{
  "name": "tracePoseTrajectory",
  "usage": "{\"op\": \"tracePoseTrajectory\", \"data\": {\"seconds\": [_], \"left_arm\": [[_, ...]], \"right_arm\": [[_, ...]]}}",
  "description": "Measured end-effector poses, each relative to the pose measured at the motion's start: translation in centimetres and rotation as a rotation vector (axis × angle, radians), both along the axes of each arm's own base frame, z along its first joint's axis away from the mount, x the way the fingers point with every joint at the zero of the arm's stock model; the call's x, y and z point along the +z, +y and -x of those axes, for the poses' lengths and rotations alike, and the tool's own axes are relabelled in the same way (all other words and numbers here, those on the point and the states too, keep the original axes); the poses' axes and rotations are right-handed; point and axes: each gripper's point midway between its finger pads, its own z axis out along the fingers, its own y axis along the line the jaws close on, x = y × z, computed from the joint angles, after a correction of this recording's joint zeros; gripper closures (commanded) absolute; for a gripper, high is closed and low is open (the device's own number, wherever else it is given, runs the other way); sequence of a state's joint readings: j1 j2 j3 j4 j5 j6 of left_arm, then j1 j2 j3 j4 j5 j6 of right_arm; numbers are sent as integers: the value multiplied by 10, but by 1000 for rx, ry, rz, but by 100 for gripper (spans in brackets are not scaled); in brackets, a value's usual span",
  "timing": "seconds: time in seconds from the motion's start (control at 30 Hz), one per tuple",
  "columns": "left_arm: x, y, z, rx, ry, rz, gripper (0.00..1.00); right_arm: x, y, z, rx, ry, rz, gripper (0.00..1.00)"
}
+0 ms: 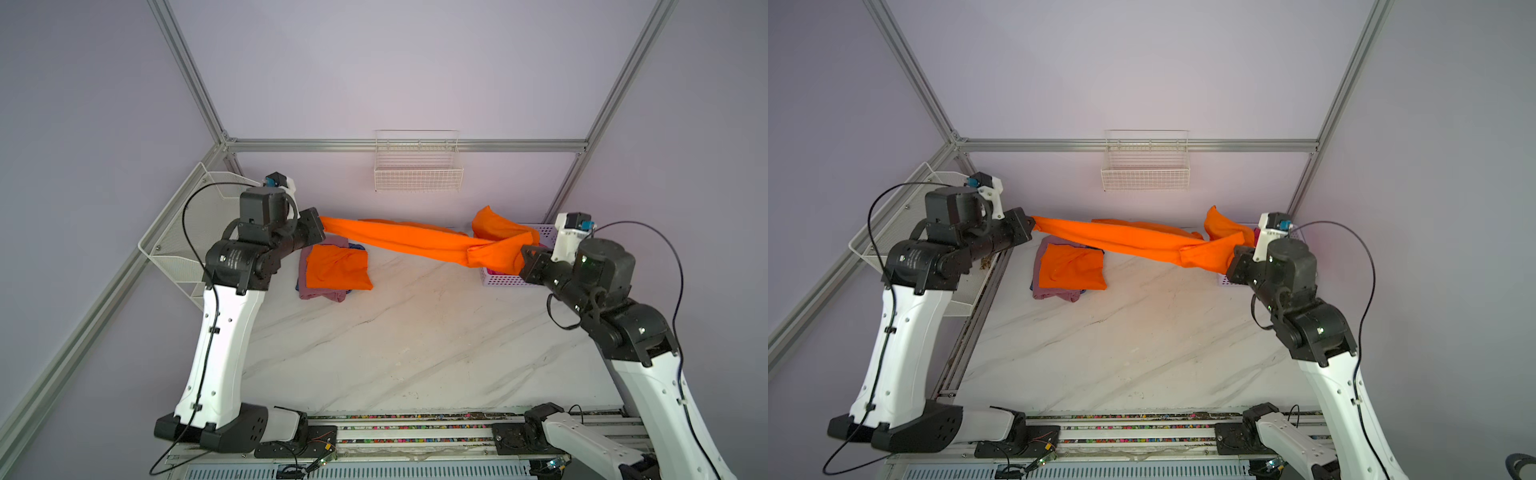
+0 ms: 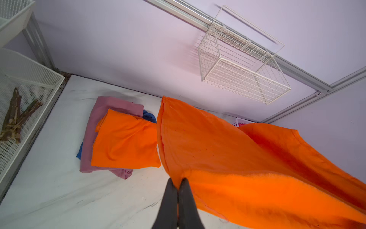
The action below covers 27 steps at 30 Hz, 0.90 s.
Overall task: Fold and stack t-shirts
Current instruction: Flatten out the T-shirt at the center of the board.
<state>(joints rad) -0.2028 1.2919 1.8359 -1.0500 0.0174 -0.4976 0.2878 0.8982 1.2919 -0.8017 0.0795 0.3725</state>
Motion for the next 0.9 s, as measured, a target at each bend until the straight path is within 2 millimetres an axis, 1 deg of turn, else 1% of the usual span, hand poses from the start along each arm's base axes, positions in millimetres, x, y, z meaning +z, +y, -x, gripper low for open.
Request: {"op": "tracePoseTrajectory", "data": {"seconds": [0.03,0.1,0.13,0.2,0.23,0.27,0.3,0.37,0.4,0.47,0.5,0.6,0.67,0.7,0.73,0.8,0.83,0.87,0.9], "left_arm": [[-15,-1,12,-7,30,-6,100],[-60,-7,33,-35,120,-18,100],[-84,-11,41,-51,170,-26,100],[-145,-18,60,-77,314,-35,100],[-172,-22,68,-88,384,-35,100],[-205,-25,79,-96,472,-41,100],[-236,-30,92,-108,552,-47,100],[-281,-39,119,-136,673,-51,100],[-298,-44,135,-155,723,-51,100],[-322,-51,163,-178,794,-47,100],[-329,-54,175,-187,813,-42,100],[-337,-63,197,-203,838,-21,100],[-340,-68,206,-212,853,-15,100],[-341,-70,208,-210,864,-15,100],[-343,-72,210,-208,873,-15,100],[-348,-76,211,-201,896,-23,100],[-350,-77,211,-199,906,-30,100],[-354,-77,212,-195,923,-42,100],[-357,-78,212,-189,937,-51,100]], "right_arm": [[-27,1,8,13,51,-7,100],[-100,4,32,38,214,-29,100],[-131,6,43,49,290,-42,100],[-183,8,69,68,436,-58,100],[-196,8,78,72,478,-63,100],[-208,8,87,82,515,-66,100],[-214,10,95,95,544,-73,100],[-216,12,103,115,569,-84,100],[-217,13,104,114,582,-86,100],[-221,14,109,119,627,-90,100],[-225,16,112,122,655,-96,100],[-228,23,121,141,695,-109,100],[-230,27,125,156,717,-111,100],[-232,29,127,161,731,-109,88],[-234,31,128,166,750,-104,84],[-241,37,132,181,799,-86,86],[-243,38,134,184,814,-77,83],[-246,38,135,185,831,-67,76],[-247,37,136,178,841,-56,78]]}}
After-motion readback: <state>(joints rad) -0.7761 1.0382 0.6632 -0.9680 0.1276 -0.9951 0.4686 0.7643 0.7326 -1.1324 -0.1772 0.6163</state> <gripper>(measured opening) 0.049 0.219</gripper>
